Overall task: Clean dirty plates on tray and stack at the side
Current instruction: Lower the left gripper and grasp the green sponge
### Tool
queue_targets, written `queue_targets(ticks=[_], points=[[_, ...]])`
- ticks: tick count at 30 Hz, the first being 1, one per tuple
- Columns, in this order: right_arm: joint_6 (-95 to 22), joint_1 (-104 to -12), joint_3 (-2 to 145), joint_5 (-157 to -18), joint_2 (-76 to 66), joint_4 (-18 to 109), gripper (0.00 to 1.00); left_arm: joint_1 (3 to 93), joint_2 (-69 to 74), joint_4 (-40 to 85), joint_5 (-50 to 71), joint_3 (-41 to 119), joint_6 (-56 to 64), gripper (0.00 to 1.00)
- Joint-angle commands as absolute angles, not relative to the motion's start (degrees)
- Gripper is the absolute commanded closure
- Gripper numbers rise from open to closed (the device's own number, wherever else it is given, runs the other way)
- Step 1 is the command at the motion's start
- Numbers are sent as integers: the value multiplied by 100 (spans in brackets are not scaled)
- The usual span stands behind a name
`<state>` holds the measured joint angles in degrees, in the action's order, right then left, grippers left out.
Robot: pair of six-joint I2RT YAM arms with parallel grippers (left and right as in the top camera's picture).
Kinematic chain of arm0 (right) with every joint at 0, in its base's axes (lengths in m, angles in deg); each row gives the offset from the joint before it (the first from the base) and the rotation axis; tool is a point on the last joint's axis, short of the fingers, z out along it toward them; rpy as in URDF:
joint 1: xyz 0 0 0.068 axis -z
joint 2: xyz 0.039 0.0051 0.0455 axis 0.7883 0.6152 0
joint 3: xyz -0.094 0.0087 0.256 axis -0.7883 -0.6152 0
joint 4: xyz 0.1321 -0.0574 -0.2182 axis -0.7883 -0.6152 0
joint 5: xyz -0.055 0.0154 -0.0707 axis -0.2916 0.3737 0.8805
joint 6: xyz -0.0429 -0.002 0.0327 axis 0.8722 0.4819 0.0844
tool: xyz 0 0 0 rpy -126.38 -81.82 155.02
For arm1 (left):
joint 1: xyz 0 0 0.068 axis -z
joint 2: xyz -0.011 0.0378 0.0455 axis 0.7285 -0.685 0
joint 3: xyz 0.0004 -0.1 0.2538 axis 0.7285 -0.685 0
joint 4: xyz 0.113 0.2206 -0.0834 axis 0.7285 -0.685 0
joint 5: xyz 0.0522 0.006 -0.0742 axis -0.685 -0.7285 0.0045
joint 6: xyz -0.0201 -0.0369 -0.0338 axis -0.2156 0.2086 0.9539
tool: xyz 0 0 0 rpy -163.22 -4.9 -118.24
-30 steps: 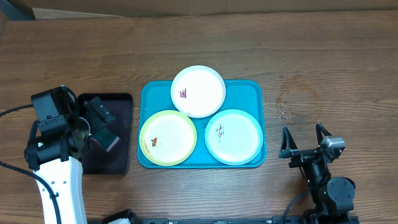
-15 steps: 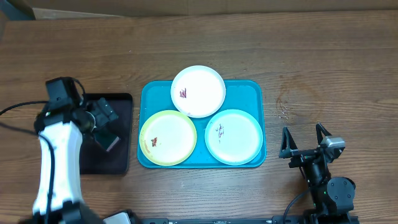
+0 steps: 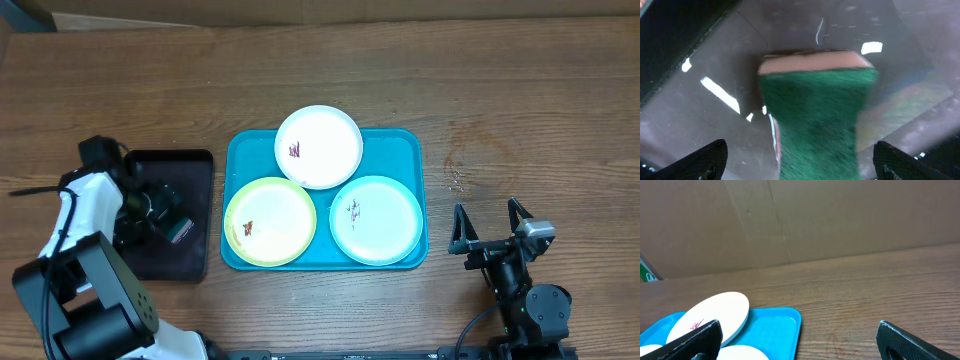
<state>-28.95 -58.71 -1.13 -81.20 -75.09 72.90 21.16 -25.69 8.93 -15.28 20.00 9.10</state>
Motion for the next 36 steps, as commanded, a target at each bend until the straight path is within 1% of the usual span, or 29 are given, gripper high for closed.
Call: queue_targets(ticks=[1, 3, 8, 9, 11, 14, 15, 17, 18, 19, 20, 22, 23, 24, 25, 26, 27, 31, 36], points=[[-2873, -5838, -169, -8088, -7548, 7323, 0, 2044, -2763, 884, -1187, 2100, 958, 7], [-2873, -5838, -169, -8088, -7548, 7323, 0, 2044, -2835, 901, -1187, 2100, 960, 9], [-2873, -5838, -169, -8090, -7548, 7323, 0, 2048, -3030, 1113, -1183, 2100, 964, 20], [-2873, -5838, -169, -8090, -7548, 7323, 0, 2048, -3065, 1153, -1170, 2100, 962, 27], [-2873, -5838, -169, -8090, -7548, 7323, 0, 2048, -3144, 1186, -1100, 2100, 967, 33], [-2873, -5838, -169, -8090, -7548, 7323, 0, 2048, -3266, 1170, -916, 2100, 964, 51], [-2873, -5838, -169, -8090, -7548, 7323, 0, 2050, -3310, 1172, -881, 2100, 964, 58], [-2873, -5838, -169, -8090, -7548, 7323, 0, 2048, -3364, 1159, -881, 2100, 964, 78], [-2873, -5838, -169, -8090, -7548, 7323, 0, 2048, -3377, 1161, -890, 2100, 964, 84], [-2873, -5838, -169, -8088, -7548, 7323, 0, 2048, -3377, 1164, -899, 2100, 964, 94], [-2873, -5838, -169, -8090, -7548, 7323, 0, 2048, -3377, 1168, -901, 2100, 964, 96], [-2873, -5838, -169, -8088, -7548, 7323, 0, 2048, -3377, 1179, -901, 2100, 964, 96], [-2873, -5838, -169, -8088, -7548, 7323, 0, 2048, -3377, 1179, -896, 2100, 967, 96], [-2873, -5838, -169, -8090, -7548, 7323, 0, 2048, -3377, 1179, -883, 2100, 964, 83], [-2873, -5838, -169, -8088, -7548, 7323, 0, 2048, -3377, 1177, -883, 2100, 964, 48], [-2873, -5838, -169, -8090, -7548, 7323, 0, 2048, -3377, 1161, -883, 2100, 964, 3], [-2873, -5838, -169, -8088, -7548, 7323, 0, 2048, -3377, 1142, -883, 2100, 964, 0], [-2873, -5838, -169, -8090, -7548, 7323, 0, 2048, -3377, 932, -872, 2100, 967, 0], [-2873, -5838, -169, -8088, -7548, 7323, 0, 2052, -3377, 558, -569, 2100, 964, 0]])
